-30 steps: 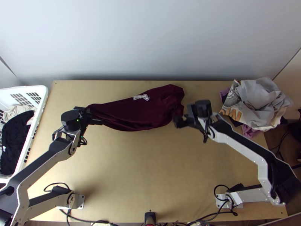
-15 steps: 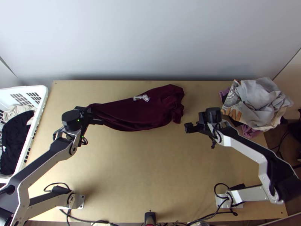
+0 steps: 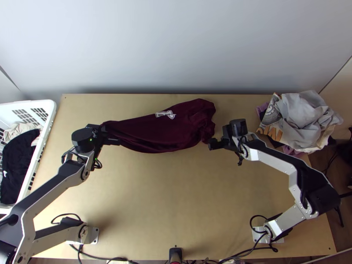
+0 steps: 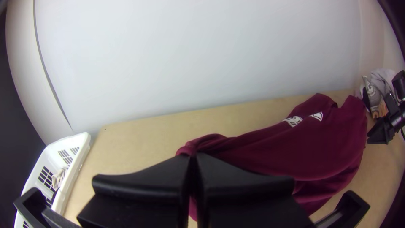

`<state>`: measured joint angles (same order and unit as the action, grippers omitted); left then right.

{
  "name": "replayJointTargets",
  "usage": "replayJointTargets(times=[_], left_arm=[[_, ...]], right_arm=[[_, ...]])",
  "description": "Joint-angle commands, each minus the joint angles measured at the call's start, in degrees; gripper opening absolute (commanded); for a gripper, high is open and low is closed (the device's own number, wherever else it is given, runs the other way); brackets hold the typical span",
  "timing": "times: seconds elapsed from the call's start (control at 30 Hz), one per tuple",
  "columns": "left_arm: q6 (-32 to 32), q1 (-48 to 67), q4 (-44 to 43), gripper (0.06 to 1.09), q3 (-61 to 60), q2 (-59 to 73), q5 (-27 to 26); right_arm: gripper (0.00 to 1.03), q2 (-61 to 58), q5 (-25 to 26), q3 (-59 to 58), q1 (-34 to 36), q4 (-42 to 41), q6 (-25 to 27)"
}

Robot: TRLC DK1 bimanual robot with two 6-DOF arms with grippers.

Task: Fold the t-shirt

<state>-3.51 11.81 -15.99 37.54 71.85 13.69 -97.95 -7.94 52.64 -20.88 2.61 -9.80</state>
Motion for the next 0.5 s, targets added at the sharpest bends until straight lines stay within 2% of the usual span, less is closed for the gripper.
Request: replayJointTargets(times=[0.0, 0.13, 0.2, 0.23, 0.27, 0.37, 0.4, 0.47], left_arm=[[0.2, -0.3, -0.3, 0.09, 0.0, 0.9, 0.0], [0.5, 0.1, -1.2, 0.09, 0.5, 2.0, 0.0], [0.9, 0.2, -1.2, 0.09, 0.8, 2.4, 0.0], [1.0, 0.3, -1.2, 0.09, 1.0, 2.5, 0.0], [1.0, 0.3, -1.2, 0.09, 1.0, 2.7, 0.0], [1.1, 0.3, -1.2, 0.09, 1.1, 2.9, 0.0], [1.1, 0.3, -1.2, 0.09, 1.1, 2.9, 0.0], [1.1, 0.3, -1.3, 0.09, 1.1, 2.9, 0.0]], right_arm=[[0.92, -3.0, -0.3, 2.2, -1.4, 0.0, -0.3], [0.91, -5.4, -0.3, 3.3, -2.1, 0.4, -0.9], [0.84, -5.9, -0.3, 3.8, -2.9, 0.4, -1.0], [0.76, -6.0, -0.2, 4.1, -3.5, 0.5, -1.0], [0.61, -6.1, -0.2, 4.5, -4.1, 0.4, -0.7], [0.11, -7.5, 0.0, 6.4, -5.0, 0.5, 0.1], [0.04, -7.9, 0.3, 6.9, -5.0, 0.6, 0.2], [0.04, -7.8, 1.3, 6.9, -5.1, 0.7, 0.2]])
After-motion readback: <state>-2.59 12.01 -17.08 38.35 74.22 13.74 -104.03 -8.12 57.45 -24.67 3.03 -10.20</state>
